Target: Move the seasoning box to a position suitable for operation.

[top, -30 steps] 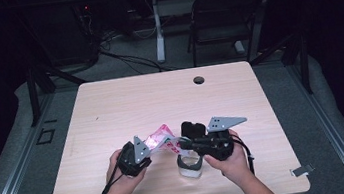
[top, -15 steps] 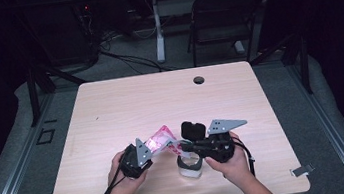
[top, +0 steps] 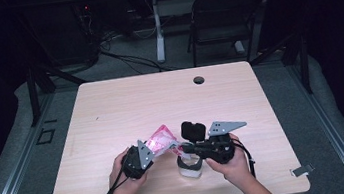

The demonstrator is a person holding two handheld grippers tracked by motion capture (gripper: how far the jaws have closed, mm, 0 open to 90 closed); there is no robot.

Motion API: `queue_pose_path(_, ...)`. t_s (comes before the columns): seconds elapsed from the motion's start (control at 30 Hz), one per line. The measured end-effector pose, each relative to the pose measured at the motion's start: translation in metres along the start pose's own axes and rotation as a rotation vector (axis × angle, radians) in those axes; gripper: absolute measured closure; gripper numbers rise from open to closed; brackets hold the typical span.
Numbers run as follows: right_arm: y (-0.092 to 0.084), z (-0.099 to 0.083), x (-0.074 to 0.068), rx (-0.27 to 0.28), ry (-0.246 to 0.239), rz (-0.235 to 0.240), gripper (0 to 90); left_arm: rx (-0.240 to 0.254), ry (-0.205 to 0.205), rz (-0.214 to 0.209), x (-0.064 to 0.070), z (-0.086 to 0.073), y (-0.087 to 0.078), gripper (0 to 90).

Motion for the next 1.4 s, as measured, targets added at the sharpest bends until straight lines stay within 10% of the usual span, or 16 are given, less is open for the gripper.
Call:
queue_pose_path(0.57,-0.002,-0.009,0.004,-0.030,-0.020,-0.011,90.0,0.020,0.095,0.108,-0.005,0.006,-0.005,65.3)
queue_pose_path(1.4,-0.004,-0.016,0.000,-0.032,0.008,-0.028,89.3,0.031,0.143,0.155,-0.006,0.009,-0.011,65.2)
Point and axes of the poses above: each handheld gripper's, and its own axes: y roughly forward along the jaws, z roughly out of its top, x roughly to its right, the point moved 10 cm from there along y, roughly forward along the jaws, and after that the axes turned 7 degrees about -y, right-handed, at the moved point
